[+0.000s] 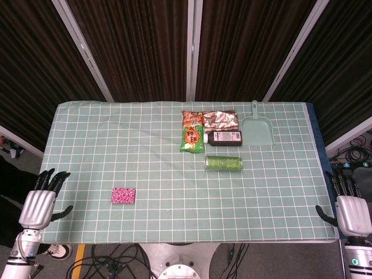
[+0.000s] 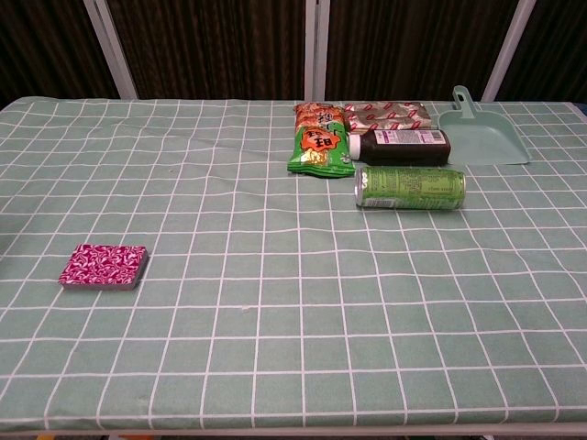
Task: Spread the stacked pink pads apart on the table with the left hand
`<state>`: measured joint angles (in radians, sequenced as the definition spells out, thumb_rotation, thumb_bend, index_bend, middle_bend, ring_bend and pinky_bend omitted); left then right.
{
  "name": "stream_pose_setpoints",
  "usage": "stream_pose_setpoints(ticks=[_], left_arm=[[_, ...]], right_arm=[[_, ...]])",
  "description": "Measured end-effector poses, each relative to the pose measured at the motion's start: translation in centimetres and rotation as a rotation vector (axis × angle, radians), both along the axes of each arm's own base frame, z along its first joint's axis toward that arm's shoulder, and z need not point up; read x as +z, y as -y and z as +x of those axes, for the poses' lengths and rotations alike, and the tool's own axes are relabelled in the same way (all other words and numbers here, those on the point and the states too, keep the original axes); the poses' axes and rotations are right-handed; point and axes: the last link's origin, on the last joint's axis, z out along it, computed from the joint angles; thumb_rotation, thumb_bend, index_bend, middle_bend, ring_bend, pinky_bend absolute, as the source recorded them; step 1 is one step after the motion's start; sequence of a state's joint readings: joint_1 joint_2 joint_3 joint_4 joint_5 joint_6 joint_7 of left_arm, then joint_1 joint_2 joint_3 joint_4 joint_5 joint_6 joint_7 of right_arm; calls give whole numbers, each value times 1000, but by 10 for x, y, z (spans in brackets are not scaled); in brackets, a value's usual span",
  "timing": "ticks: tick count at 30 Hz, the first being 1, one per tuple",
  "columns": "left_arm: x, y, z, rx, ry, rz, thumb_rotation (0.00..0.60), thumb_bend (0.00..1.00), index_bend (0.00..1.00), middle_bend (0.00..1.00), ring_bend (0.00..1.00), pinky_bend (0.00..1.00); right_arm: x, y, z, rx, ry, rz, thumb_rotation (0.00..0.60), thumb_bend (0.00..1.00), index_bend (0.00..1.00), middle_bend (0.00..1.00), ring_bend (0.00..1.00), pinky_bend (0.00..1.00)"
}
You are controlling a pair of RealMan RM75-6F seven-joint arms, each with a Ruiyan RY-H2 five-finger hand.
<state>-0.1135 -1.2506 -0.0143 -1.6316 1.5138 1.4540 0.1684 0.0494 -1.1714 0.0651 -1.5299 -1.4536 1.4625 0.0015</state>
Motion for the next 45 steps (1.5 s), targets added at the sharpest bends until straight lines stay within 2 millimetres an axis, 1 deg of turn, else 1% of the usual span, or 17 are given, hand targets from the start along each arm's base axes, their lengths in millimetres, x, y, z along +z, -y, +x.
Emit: stream_pose_setpoints(ticks=[10,22,26,32,35,38,45], left_arm=[[-1,-1,2,-3,3,-8,600,158,140,124,3,58],[-7,-7,10,-17,45,-56,600,157,139,124,3,58],[-15,-14,14,-41,50,-78,600,158,139,124,2,58],[-30,-30,22,-73,88,-147,600,157,139,124,3,58],[-42,-42,29,-94,105,-197,600,157,139,125,3,58],[-54,-50,36,-110,118,-232,600,157,139,136,3,58],[-83,-52,52,-123,126,-308,600,158,139,137,3,58]], right_arm=[[1,0,0,-1,3,-3,600,168,0,1,0,0],[0,0,6,19,-8,3,600,167,0,1,0,0],[1,1,5,11,-7,2,600,168,0,1,0,0],[0,3,7,18,-11,9,600,167,0,1,0,0],[1,4,10,21,-13,4,600,167,0,1,0,0],[2,5,12,24,-16,0,600,168,0,1,0,0],[3,7,14,23,-15,3,600,167,0,1,0,0]])
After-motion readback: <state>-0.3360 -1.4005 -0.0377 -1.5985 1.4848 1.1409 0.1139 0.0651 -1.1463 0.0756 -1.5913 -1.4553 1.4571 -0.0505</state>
